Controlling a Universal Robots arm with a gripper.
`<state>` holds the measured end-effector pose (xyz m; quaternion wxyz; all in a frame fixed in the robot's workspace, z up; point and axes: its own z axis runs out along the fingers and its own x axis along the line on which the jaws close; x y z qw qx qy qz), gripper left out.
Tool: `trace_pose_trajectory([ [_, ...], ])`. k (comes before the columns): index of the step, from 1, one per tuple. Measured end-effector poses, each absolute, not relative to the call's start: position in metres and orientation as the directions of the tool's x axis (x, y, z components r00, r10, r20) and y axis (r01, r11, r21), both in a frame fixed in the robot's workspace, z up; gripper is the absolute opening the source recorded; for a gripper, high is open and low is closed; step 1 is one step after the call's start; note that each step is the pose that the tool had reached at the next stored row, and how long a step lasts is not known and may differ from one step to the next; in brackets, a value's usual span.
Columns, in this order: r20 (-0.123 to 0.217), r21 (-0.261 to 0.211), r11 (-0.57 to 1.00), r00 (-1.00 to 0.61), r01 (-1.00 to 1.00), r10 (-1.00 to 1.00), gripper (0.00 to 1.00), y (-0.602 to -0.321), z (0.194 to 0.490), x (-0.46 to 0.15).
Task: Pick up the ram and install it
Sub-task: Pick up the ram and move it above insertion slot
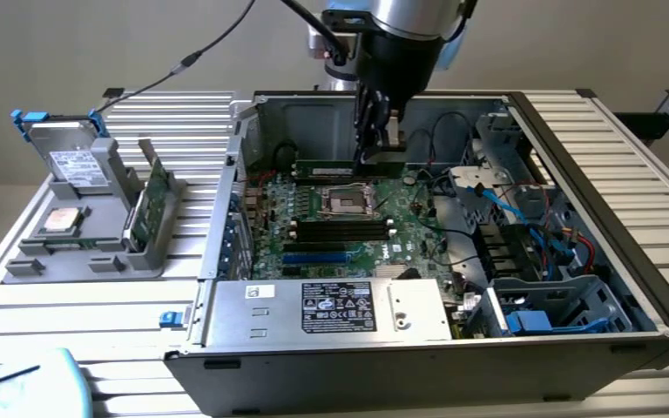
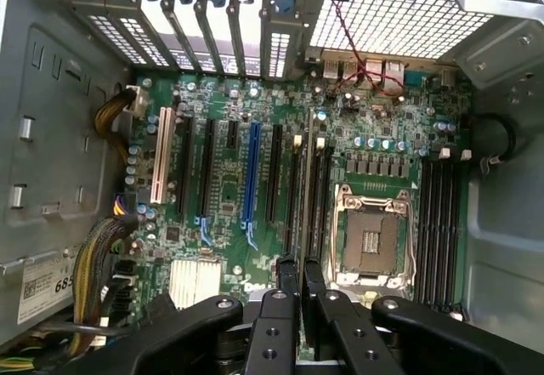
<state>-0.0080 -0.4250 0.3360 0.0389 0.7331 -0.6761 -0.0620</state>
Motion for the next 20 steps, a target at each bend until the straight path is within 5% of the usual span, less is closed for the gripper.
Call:
trace_pose_trajectory([
  [20,-0.038,0.141,-0.084,0.079,-0.986,-0.996,0.14,-0.424,0.300,-0.008],
])
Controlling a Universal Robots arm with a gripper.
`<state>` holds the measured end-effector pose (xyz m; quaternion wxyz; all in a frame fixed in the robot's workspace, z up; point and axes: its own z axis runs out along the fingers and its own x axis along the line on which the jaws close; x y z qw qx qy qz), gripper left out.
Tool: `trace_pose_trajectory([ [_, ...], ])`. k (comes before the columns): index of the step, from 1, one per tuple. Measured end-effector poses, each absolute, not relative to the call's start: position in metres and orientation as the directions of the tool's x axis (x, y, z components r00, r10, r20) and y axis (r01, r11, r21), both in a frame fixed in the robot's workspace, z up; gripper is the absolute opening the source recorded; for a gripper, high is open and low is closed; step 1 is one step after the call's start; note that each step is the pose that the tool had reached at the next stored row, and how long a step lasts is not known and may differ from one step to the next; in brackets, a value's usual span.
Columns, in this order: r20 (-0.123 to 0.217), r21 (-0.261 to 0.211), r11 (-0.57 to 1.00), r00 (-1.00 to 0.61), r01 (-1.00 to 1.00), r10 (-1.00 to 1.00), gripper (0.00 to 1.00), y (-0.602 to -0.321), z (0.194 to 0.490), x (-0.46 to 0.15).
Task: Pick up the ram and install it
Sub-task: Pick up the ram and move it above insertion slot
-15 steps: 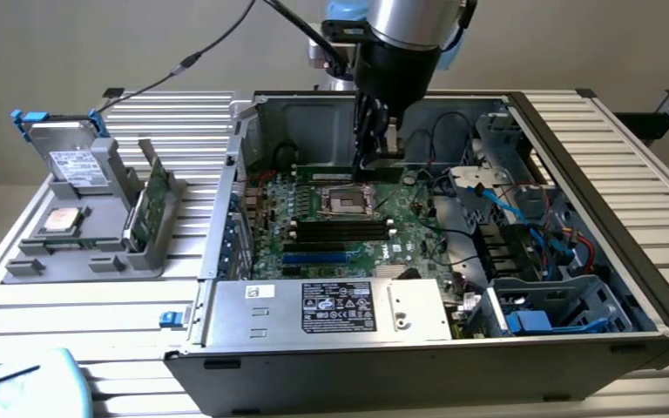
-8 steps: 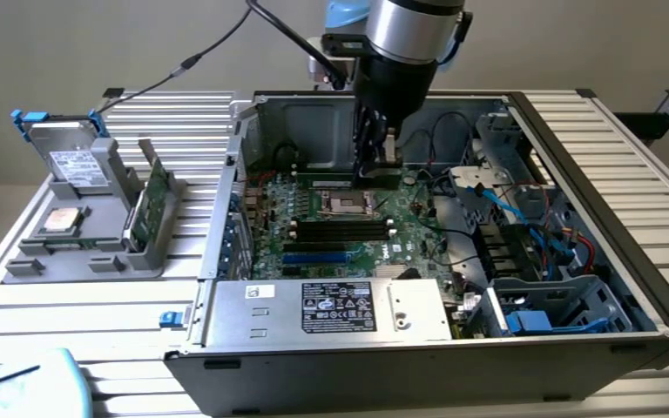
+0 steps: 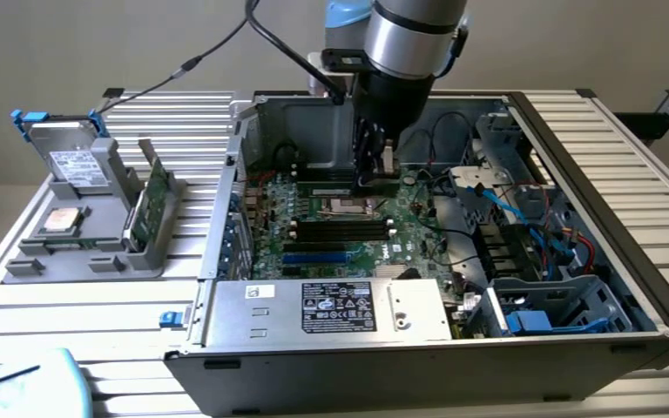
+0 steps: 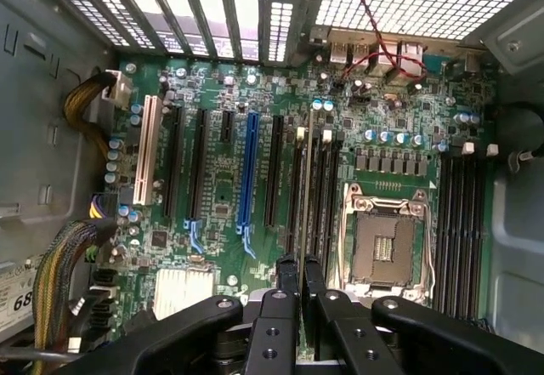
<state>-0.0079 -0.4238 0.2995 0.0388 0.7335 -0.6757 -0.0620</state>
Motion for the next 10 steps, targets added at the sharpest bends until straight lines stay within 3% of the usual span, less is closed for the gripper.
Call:
trace_pose_trajectory([
  [10,-0.038,0.141,-0.084,0.079,-0.986,-0.996,0.14,-0.424,0.281,-0.007],
])
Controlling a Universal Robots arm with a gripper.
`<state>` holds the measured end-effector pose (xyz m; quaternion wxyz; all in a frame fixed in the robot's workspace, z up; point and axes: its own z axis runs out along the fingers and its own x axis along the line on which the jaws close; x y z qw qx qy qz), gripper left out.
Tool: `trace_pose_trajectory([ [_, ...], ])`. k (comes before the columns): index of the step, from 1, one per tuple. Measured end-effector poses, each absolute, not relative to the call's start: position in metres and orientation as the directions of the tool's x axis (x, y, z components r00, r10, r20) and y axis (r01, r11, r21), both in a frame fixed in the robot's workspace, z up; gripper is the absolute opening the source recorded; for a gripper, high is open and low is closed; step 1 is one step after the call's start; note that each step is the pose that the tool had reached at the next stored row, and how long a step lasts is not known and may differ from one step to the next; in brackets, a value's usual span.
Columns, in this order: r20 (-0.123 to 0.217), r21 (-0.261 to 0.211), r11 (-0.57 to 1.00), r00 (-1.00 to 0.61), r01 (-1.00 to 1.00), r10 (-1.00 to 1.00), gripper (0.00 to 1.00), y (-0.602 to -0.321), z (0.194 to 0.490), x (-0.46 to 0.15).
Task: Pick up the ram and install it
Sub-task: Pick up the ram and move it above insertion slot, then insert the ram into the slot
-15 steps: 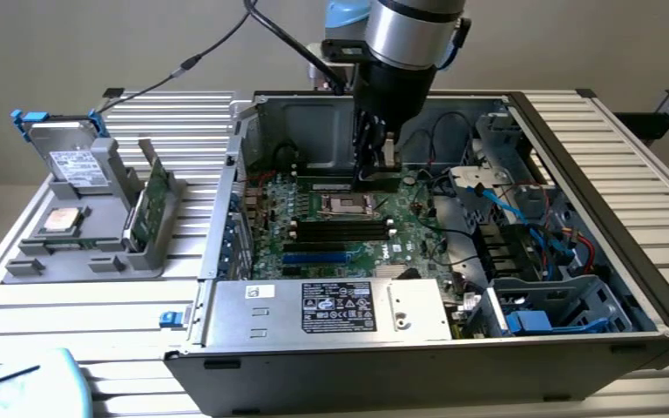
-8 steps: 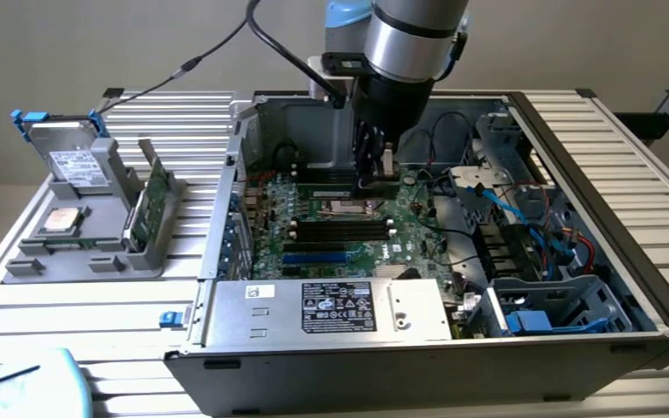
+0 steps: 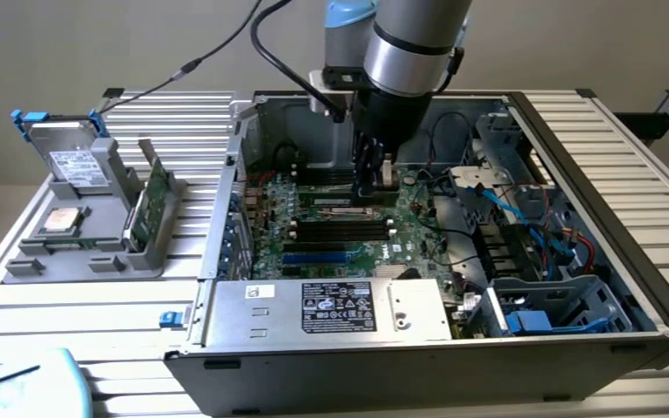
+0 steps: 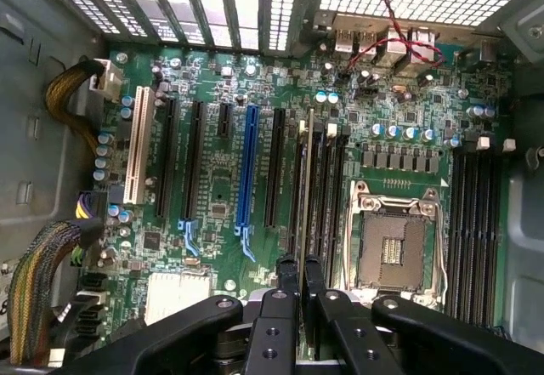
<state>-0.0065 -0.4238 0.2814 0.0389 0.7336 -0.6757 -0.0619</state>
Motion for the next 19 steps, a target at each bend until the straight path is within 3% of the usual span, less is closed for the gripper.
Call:
trace_pose_trajectory([
  [19,-0.038,0.141,-0.083,0.079,-0.987,-0.996,0.14,-0.424,0.262,-0.004],
])
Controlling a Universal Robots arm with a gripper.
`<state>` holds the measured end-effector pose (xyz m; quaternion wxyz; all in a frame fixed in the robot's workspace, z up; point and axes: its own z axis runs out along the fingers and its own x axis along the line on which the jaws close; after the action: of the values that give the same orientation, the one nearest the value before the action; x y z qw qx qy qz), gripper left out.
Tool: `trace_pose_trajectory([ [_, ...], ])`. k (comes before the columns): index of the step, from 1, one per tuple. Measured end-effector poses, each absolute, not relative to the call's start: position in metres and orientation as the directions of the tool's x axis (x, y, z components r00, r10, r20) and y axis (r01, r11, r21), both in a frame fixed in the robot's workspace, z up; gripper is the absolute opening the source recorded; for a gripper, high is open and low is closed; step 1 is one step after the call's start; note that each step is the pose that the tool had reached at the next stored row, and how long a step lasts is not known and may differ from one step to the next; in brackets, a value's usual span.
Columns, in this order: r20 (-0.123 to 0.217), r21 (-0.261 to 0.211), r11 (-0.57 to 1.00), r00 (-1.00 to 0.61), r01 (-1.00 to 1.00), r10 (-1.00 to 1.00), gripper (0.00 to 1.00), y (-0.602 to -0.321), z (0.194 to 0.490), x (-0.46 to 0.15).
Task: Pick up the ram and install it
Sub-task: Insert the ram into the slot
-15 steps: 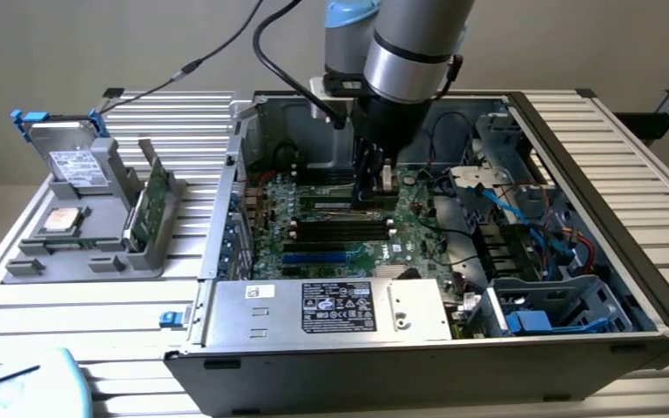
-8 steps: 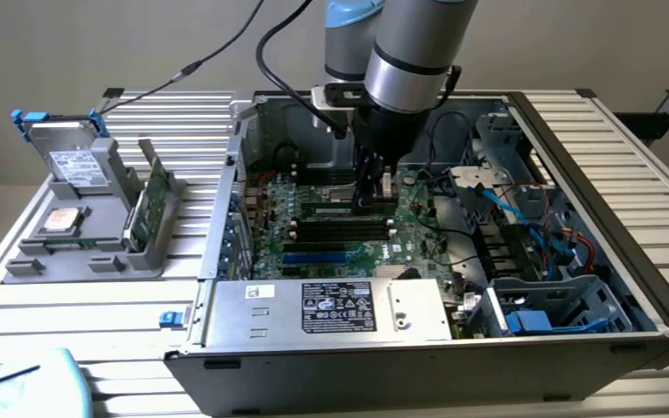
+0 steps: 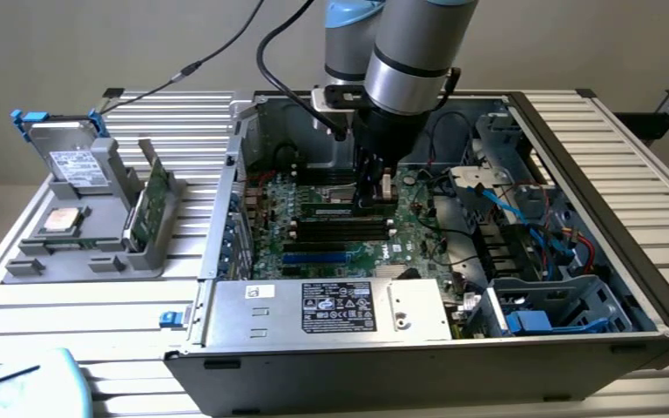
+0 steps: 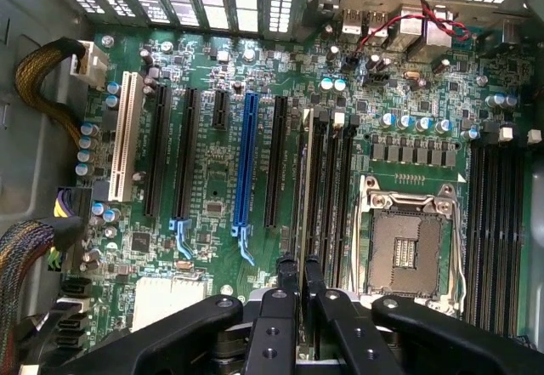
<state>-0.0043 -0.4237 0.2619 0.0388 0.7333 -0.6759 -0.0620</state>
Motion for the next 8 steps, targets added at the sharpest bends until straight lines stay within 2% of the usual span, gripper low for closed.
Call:
trace_pose_trajectory([
  [8,-0.039,0.139,-0.083,0.079,-0.987,-0.996,0.14,-0.4235,0.2595,-0.0043],
])
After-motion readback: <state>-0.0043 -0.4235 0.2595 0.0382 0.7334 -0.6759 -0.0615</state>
